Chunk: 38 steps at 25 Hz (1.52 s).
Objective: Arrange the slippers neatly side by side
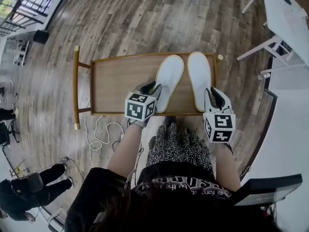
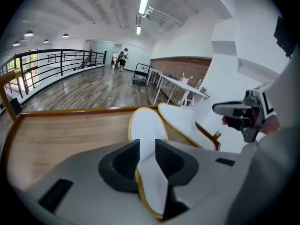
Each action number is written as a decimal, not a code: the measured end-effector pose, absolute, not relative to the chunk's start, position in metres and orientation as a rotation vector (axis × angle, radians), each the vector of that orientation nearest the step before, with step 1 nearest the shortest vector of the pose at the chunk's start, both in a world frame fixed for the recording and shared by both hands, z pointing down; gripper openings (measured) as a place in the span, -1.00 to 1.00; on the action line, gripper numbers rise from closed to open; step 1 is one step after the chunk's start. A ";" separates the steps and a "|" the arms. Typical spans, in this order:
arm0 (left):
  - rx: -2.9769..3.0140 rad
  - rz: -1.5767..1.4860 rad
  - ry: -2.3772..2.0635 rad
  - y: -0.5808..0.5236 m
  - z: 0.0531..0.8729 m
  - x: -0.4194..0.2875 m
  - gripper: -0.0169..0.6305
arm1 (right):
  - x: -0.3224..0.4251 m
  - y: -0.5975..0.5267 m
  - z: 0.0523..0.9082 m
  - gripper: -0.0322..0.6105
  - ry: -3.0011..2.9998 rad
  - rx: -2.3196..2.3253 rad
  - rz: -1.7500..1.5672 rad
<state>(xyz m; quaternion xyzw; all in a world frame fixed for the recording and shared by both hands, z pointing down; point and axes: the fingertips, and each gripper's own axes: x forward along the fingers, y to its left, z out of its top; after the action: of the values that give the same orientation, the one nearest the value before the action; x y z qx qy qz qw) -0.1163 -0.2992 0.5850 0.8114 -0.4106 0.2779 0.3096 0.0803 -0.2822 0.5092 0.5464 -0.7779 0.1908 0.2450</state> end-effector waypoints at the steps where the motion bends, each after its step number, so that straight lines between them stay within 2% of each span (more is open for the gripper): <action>1: 2.120 0.767 -1.072 -0.295 0.595 -0.118 -0.69 | 0.079 -0.282 0.510 -0.69 -2.124 1.488 0.522; 5: 2.010 0.776 -1.018 -0.287 0.621 -0.115 -0.69 | 0.075 -0.282 0.509 -0.69 -2.144 1.467 0.515; 16: 2.020 0.631 -0.889 -0.280 0.604 -0.067 -0.69 | 0.082 -0.284 0.506 -0.69 -2.150 1.482 0.513; 23: 1.970 0.726 -0.983 -0.265 0.606 -0.101 -0.69 | 0.085 -0.283 0.502 -0.69 -2.153 1.497 0.509; 34: 2.018 0.663 -0.738 -0.241 0.610 -0.044 -0.69 | 0.084 -0.278 0.503 -0.69 -2.151 1.496 0.508; 38: 2.030 0.690 -0.870 -0.251 0.603 -0.063 -0.69 | 0.086 -0.277 0.501 -0.69 -2.151 1.501 0.506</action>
<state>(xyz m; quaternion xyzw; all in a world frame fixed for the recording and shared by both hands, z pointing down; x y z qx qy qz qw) -0.0625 -0.2512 0.6032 0.8032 -0.3441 0.2730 0.4025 0.0861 -0.2769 0.5008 0.5464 -0.7831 0.1841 0.2330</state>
